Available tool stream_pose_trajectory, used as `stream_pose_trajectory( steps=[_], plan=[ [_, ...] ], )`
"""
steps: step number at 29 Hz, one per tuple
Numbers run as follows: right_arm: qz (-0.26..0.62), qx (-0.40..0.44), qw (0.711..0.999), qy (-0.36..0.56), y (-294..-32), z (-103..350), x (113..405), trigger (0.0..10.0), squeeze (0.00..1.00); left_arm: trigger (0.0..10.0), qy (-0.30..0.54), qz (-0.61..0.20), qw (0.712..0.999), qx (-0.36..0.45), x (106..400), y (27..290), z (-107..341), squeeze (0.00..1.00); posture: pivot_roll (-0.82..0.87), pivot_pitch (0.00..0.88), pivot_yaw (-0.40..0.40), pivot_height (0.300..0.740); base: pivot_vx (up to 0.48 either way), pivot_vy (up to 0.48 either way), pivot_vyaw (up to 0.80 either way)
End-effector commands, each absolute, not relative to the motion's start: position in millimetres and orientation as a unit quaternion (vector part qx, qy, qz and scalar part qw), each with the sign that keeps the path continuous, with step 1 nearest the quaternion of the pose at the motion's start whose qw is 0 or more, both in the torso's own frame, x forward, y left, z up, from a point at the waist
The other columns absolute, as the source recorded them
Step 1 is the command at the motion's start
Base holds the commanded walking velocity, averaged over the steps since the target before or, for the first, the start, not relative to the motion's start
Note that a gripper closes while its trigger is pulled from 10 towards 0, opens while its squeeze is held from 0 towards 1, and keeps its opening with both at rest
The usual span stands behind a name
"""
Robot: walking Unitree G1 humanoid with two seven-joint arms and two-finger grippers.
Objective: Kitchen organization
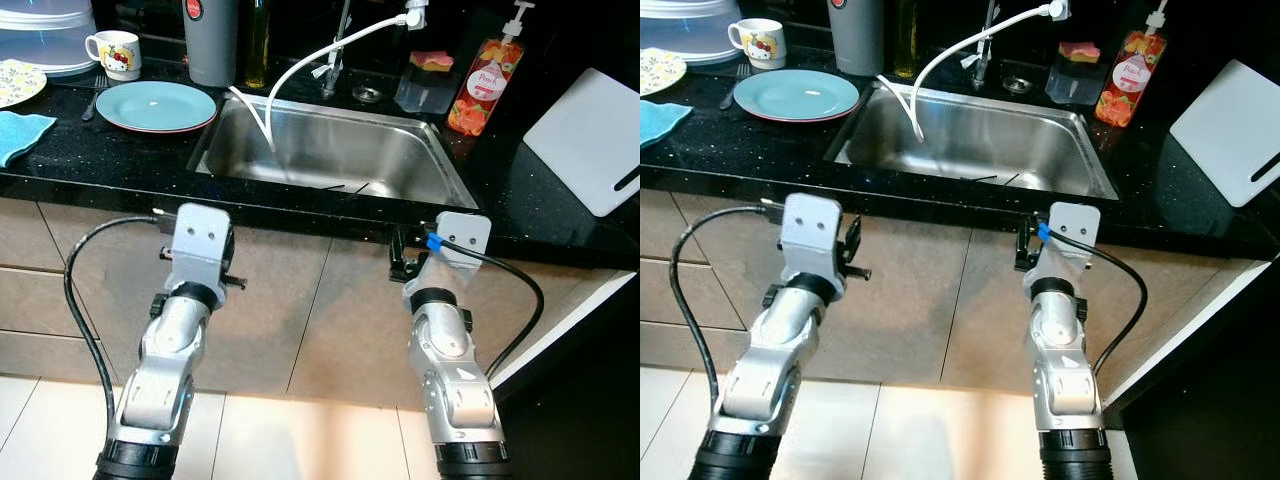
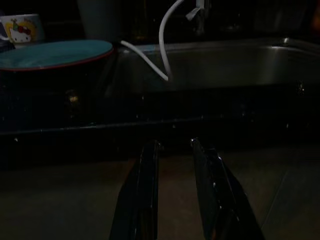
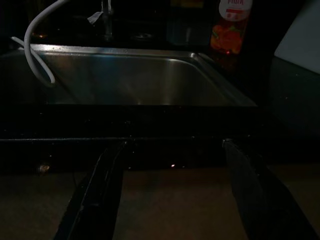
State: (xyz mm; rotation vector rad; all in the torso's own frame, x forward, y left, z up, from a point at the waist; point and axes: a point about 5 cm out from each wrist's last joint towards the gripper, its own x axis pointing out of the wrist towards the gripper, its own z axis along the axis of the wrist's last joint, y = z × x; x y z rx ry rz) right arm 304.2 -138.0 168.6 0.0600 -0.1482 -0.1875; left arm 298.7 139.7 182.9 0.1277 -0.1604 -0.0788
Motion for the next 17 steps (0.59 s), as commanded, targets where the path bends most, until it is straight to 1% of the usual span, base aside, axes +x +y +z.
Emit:
stream_pose_trajectory(
  steps=[1,5,6,10,13,17],
  plan=[
    [-0.102,0.027,0.992,-0.069,-144.9,167.3,300.9,10.0,0.0,10.0,-0.075,-0.046,0.995,0.051,298.9,134.3,184.1,0.0,0.2,0.0,-0.133,0.74,0.0,0.0,0.0],
    [-0.102,0.026,0.992,-0.067,-145.5,166.2,299.8,10.0,0.0,10.0,-0.068,-0.05,0.995,0.053,299.5,134.0,183.6,0.0,0.2,0.0,-0.126,0.74,0.0,0.0,0.0],
    [-0.103,0.024,0.992,-0.067,-147.2,166.2,299.1,10.0,0.0,10.0,-0.033,-0.058,0.997,0.028,300.0,132.3,180.4,0.0,0.2,0.0,-0.124,0.74,0.0,0.0,0.0],
    [-0.105,0.026,0.992,-0.069,-146.5,167.7,301.0,10.0,0.0,10.0,-0.016,-0.078,0.997,0.015,300.9,126.3,182.5,0.0,0.19,0.0,-0.12,0.74,0.0,0.0,0.0],
    [-0.101,0.03,0.992,-0.07,-143.3,169.0,301.5,10.0,0.0,10.0,-0.038,-0.074,0.995,0.046,302.1,126.0,189.2,0.0,0.2,0.0,-0.129,0.74,0.0,0.0,0.0],
    [-0.094,0.03,0.993,-0.068,-139.7,168.1,301.6,10.0,0.0,10.0,-0.052,-0.071,0.995,0.053,302.0,128.2,192.8,0.0,0.2,0.0,-0.127,0.74,0.0,0.0,0.0]
  ],
)
